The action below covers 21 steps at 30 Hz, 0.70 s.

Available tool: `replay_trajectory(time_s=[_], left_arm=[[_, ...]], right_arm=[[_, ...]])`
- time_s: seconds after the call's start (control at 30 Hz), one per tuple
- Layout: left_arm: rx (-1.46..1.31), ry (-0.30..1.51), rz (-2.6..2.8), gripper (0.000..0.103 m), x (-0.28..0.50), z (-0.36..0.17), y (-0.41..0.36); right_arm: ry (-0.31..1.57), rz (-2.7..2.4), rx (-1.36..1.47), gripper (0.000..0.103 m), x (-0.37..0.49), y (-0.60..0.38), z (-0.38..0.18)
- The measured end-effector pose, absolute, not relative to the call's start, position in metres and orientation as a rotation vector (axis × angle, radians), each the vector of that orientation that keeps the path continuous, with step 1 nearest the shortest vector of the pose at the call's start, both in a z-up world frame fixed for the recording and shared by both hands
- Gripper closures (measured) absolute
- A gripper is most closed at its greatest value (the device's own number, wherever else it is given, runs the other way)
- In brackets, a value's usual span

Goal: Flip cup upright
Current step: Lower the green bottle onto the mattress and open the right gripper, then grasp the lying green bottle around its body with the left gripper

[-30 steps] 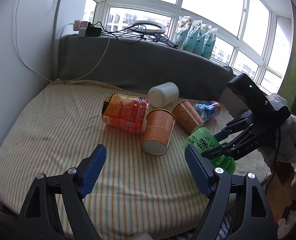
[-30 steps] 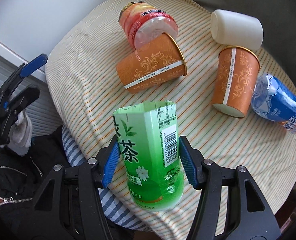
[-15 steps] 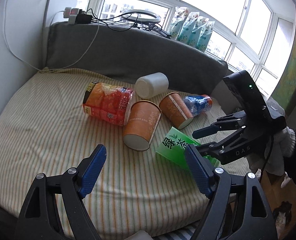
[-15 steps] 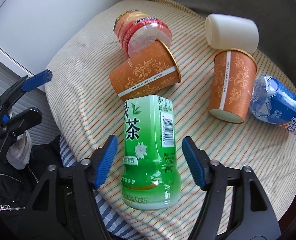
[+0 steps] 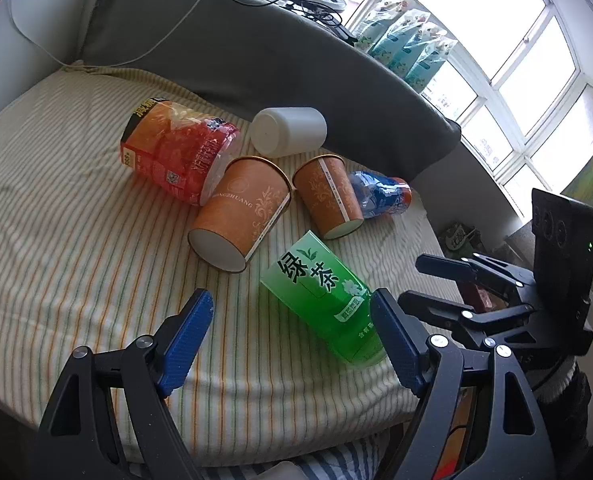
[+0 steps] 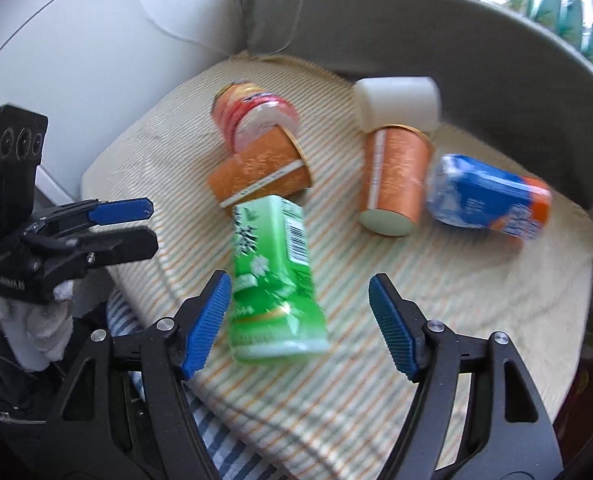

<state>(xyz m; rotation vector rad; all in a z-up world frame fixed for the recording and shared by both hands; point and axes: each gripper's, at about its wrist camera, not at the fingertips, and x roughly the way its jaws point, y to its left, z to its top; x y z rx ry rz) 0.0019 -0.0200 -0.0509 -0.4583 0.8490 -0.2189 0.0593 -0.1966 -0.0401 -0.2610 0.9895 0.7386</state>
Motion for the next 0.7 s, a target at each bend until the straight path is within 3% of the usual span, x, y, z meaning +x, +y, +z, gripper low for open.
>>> replay_trajectory(time_s=[0.23,0.7], left_arm=[[-0.500,0.875,-0.227,0.022,0.010,-0.052,-0.030],[-0.712,0.993,-0.224,0.022,0.028,-0.076,-0.034]], right_arm=[[0.844,0.559,-0.233,0.019,0.035,-0.227,-0.031],[0.748,0.419,-0.095,0.013,0.010,-0.278,-0.018]])
